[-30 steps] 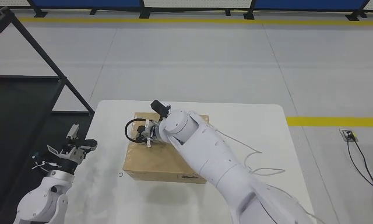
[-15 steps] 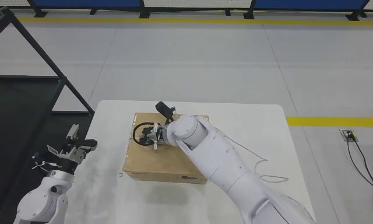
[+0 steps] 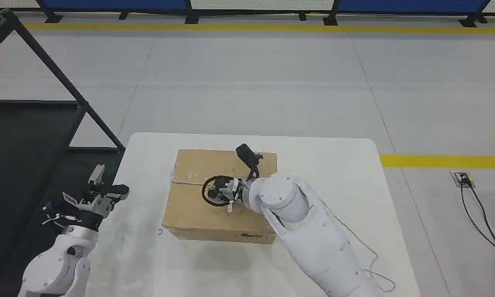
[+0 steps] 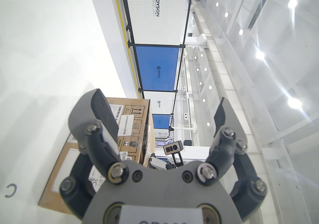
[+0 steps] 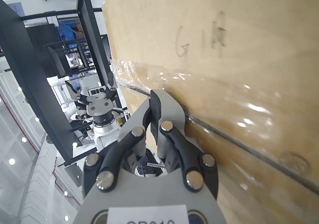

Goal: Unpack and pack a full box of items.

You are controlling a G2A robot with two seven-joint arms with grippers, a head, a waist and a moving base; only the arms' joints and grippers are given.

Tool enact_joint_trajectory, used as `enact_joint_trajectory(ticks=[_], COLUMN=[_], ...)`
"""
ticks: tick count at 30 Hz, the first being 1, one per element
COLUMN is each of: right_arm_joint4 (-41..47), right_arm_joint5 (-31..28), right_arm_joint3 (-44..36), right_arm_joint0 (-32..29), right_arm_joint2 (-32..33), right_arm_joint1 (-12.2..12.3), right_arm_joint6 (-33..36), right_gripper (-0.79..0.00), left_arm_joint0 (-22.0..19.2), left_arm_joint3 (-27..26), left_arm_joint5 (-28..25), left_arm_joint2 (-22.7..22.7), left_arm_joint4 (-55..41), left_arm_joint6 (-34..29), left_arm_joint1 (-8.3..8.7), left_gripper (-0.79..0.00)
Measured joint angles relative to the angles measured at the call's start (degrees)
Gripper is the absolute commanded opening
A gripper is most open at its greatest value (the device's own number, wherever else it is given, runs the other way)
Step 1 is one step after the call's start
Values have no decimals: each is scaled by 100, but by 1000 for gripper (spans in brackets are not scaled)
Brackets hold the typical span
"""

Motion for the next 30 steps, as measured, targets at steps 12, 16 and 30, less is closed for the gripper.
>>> enact_joint_trajectory(ticks=[12, 16, 30], right_arm_joint4=[-44, 52, 886], right_arm_joint5=[12, -77, -1024], right_arm_joint3=[-1508, -1737, -2591], right_arm_joint0=[-1427, -1777, -3067], right_arm_joint2=[1234, 1546, 2494], right_arm_joint1=[379, 461, 635], right_arm_joint6=[94, 118, -472], right_gripper=[-785, -785, -785], left_arm_joint0=[0, 0, 0], left_arm_joint3=[0, 0, 0], left_arm_joint5=[0, 0, 0], left_arm_joint2=[0, 0, 0], left_arm_joint4=[0, 0, 0], left_arm_joint6=[0, 0, 0], left_arm_joint1=[0, 0, 0], left_gripper=[0, 0, 0])
